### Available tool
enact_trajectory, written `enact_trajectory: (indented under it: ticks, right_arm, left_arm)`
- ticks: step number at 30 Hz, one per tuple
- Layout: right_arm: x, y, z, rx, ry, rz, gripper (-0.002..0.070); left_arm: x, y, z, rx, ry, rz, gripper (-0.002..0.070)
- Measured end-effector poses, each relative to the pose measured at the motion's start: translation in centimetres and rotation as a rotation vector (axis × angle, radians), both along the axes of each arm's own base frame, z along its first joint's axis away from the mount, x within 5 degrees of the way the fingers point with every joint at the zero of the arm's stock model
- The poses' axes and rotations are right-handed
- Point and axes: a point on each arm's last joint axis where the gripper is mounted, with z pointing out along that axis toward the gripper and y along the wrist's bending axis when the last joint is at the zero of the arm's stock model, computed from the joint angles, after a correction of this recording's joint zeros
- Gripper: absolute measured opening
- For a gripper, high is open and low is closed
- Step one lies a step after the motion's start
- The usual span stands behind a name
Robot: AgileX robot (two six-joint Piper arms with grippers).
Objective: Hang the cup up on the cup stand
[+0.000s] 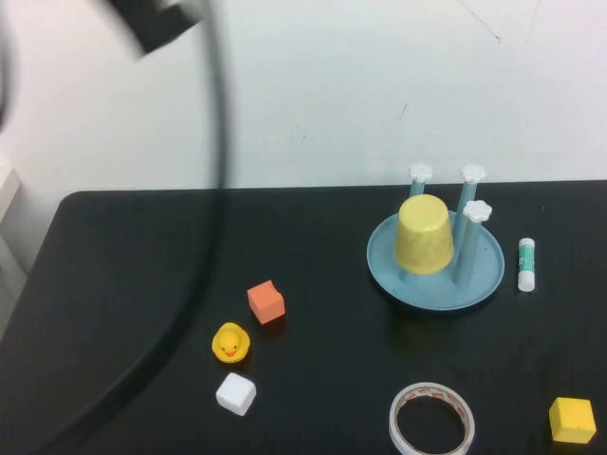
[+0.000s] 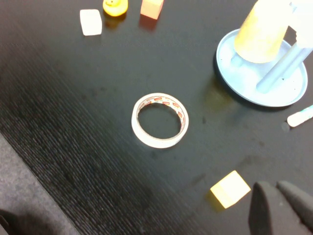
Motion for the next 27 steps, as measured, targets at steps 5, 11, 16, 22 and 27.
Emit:
enact_trajectory:
  ticks: [5,11,16,22,27]
  right_arm:
    - [0.0,0.0,0.0,0.0,0.0,0.0,-0.0001]
    - [0.0,0.0,0.0,0.0,0.0,0.0,-0.0001]
    - [0.0,0.0,0.0,0.0,0.0,0.0,-0.0001]
    - [0.0,0.0,0.0,0.0,0.0,0.0,-0.0001]
    - [0.0,0.0,0.0,0.0,0.0,0.0,-0.0001]
  left_arm:
    - [-4.0,3.3,-1.8,-0.124,0.086,0.044,0.0]
    - [-6.8,5.3,-6.5,-0.211,0.182,0.057,0.0]
    - [-7.8,6.0,-12.0,-0.212,0.309,0.075,0.0]
    - [-8.0,6.1,-18.7,-0.148,0.479,0.11,0.0]
    - [-8.0,6.1,-23.5,-0.088,0.616,0.145,0.0]
